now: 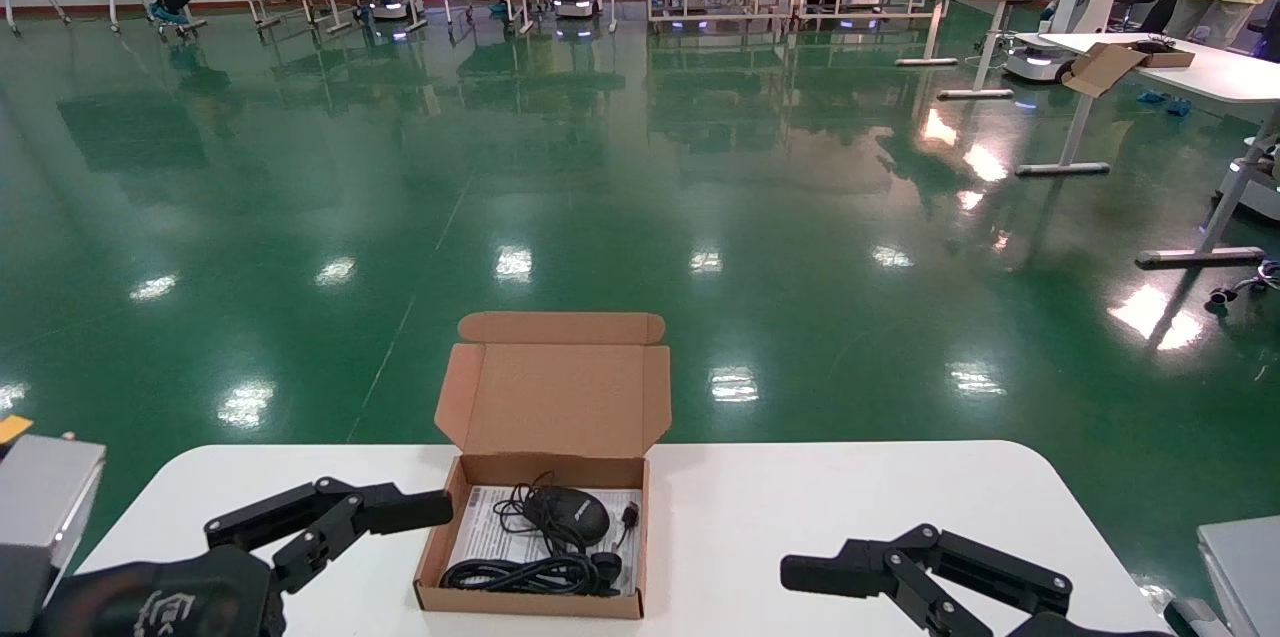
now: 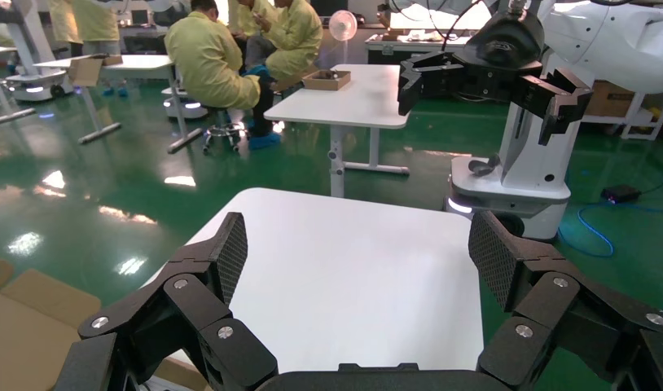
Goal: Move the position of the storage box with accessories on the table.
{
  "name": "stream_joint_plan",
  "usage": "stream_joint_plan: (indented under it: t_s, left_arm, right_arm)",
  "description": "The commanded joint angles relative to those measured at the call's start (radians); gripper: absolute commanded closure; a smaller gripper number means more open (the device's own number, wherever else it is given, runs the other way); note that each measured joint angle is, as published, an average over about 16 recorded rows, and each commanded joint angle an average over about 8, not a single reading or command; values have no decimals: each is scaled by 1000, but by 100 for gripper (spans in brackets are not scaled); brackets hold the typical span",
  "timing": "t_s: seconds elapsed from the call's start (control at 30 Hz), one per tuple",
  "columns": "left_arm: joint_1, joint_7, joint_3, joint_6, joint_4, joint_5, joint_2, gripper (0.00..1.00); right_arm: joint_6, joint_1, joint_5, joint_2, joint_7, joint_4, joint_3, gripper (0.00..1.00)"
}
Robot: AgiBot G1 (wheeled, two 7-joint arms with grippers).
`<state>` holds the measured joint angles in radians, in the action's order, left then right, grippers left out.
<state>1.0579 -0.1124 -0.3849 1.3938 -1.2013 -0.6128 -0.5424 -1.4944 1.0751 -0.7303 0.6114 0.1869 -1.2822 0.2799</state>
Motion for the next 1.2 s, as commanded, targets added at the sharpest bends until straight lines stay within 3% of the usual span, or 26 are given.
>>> stream_joint_plan:
  t_s: [0.03, 0.57, 0.77, 0.97, 1.2]
  left_arm:
    - [0, 0, 0, 0, 0, 0, 0, 0]
    - [0, 0, 0, 0, 0, 0, 0, 0]
    - [0, 0, 0, 0, 0, 0, 0, 0]
    - [0, 0, 0, 0, 0, 0, 0, 0]
    - [0, 0, 0, 0, 0, 0, 0, 0]
  right_arm:
    - [0, 0, 0, 0, 0, 0, 0, 0]
    - [-3, 1, -10, 0, -3, -4, 5, 0]
    - [-49, 54, -66, 28, 19, -3, 60, 0]
    - [-66, 186, -147, 116, 45, 93, 155, 0]
    - [50, 308, -286, 297, -17, 332, 222, 0]
